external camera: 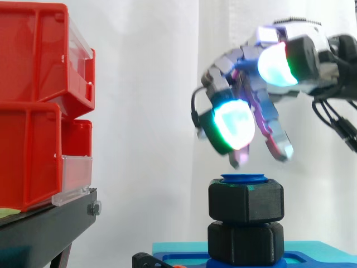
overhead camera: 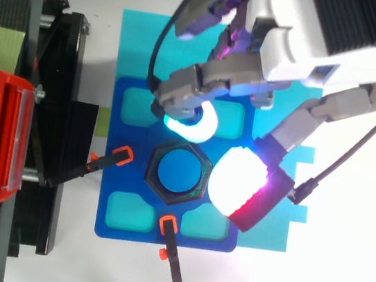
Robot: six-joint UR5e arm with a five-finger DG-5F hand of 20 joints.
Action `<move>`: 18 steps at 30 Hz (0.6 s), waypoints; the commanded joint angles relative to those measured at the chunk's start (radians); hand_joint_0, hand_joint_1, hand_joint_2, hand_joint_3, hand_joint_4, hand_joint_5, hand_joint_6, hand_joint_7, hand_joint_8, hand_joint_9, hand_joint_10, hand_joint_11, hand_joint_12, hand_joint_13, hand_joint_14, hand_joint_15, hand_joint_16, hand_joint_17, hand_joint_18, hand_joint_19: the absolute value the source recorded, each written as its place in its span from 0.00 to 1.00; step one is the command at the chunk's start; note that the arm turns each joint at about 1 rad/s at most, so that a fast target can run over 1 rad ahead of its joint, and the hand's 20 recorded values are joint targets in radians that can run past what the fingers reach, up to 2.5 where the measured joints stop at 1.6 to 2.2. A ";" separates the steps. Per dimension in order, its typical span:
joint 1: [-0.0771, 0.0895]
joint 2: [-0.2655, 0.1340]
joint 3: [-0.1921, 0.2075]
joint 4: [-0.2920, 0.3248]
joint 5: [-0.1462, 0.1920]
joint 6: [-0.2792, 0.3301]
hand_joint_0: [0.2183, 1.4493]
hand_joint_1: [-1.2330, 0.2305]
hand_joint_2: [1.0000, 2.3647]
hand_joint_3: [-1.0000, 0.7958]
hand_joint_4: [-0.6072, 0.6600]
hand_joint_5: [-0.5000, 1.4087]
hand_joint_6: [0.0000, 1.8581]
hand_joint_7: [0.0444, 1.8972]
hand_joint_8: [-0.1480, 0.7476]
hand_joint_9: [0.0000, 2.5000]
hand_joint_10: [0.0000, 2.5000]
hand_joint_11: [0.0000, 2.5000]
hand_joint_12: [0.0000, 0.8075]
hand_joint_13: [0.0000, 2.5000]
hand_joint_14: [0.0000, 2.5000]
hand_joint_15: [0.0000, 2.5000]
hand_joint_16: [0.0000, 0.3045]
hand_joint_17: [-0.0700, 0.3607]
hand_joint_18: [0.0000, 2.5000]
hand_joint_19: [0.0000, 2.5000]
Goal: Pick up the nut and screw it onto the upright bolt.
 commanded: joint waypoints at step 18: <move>0.110 0.000 -0.075 0.028 0.191 0.031 0.17 0.71 0.00 0.28 0.57 0.15 0.27 0.31 0.39 0.09 0.00 0.00 0.41 0.00 0.00 0.00 0.16 0.41 0.00 0.00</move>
